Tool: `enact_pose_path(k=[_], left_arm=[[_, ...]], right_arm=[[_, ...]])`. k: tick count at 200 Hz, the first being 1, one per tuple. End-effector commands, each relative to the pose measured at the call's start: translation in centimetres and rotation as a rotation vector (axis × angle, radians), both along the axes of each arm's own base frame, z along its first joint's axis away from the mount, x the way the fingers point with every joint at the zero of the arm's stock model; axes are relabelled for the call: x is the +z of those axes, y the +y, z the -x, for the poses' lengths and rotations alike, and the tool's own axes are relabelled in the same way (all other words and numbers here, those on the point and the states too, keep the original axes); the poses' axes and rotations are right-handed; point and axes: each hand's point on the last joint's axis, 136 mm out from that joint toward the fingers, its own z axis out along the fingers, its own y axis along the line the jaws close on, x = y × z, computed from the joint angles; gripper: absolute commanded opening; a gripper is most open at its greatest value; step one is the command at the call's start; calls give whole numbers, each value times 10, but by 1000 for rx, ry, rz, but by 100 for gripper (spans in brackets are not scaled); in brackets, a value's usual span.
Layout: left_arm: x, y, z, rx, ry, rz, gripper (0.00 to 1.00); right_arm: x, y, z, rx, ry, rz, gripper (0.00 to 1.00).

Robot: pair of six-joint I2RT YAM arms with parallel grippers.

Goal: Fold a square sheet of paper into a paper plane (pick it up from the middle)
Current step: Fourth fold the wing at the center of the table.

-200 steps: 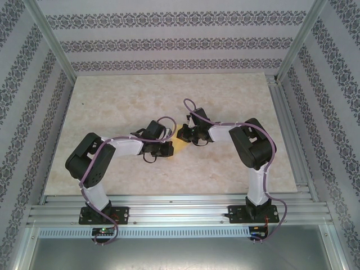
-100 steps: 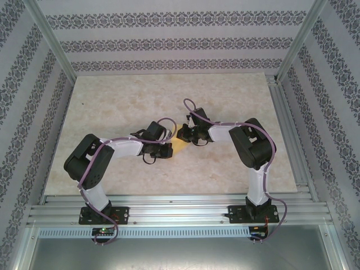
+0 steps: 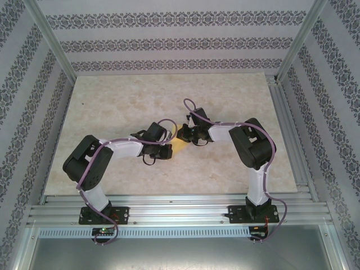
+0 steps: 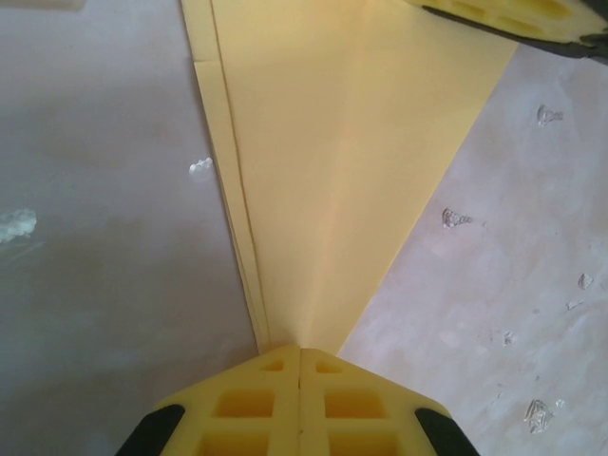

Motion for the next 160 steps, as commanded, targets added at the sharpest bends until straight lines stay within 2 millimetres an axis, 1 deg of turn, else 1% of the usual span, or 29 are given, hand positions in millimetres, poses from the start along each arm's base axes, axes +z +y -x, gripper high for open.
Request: enact_pose_path(k=[1,50,71,117,138,160], left_arm=[[-28,29,51,-42,159,-143,5],[-33,34,58,-60,179,-175,5],[-31,38,60,-69,174,-192,5],[-21,29,61,-100,154,-163,5],[-11,23,53,-96,123,-142,5],[16,13,29,-59,24,-101,5]], right_arm=[[-67,-36,27,-52,157,188,1],[-67,-37,27,-55,160,190,1],[-67,-37,27,-56,159,190,1],[-68,-38,27,-60,162,190,1],[-69,-39,28,-59,164,192,1],[-69,-38,27,-61,164,186,1]])
